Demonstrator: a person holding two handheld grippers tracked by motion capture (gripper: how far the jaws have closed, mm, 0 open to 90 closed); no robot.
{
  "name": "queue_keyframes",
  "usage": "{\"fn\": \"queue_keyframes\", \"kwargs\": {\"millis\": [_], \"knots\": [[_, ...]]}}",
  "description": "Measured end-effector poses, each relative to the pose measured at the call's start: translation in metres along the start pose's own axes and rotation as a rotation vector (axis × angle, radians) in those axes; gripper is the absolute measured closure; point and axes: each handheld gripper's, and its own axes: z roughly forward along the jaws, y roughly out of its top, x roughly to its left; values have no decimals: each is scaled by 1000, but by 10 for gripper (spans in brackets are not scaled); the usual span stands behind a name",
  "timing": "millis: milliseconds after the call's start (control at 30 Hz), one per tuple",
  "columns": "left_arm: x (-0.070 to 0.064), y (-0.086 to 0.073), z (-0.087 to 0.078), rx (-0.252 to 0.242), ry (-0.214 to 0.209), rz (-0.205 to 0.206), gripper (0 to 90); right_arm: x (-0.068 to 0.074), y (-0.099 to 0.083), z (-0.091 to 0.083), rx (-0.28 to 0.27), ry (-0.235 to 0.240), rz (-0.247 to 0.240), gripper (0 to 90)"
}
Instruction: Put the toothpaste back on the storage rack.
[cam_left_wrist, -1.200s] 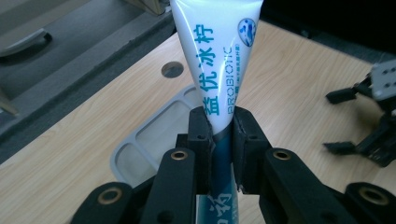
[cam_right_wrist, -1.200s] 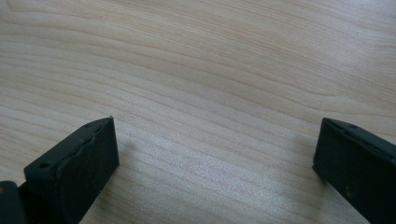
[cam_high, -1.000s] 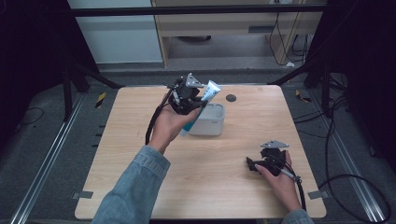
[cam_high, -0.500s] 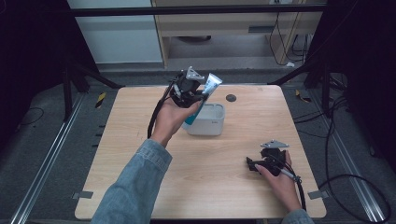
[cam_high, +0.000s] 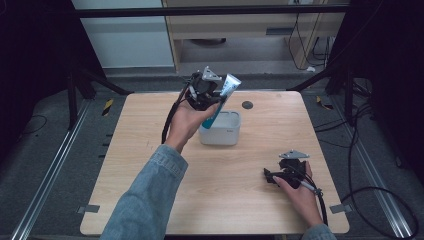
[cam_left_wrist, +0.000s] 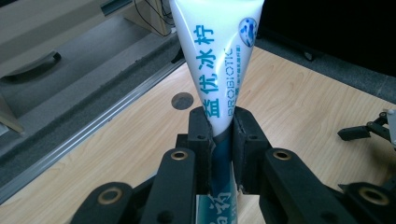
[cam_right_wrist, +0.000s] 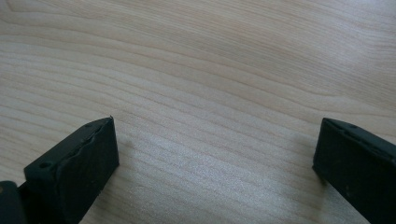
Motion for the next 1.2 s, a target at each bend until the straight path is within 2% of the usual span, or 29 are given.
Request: {"fn": "queue_keyframes", "kwargs": {"millis": [200, 400, 600, 967, 1200], "knots": [[1, 6, 3, -13, 11, 2, 789, 0, 0, 0, -1, -2, -1, 4], [0, 18, 10, -4, 24, 29, 789, 0, 0, 0, -2, -2, -2, 4], [1, 25, 17, -13, 30, 31, 789, 0, 0, 0, -3, -3, -6, 4], [5, 28, 20, -52, 32, -5, 789, 0, 0, 0, -3, -2, -6, 4], [13, 26, 24, -74, 48, -25, 789, 0, 0, 0, -4, -3, -7, 4]]}}
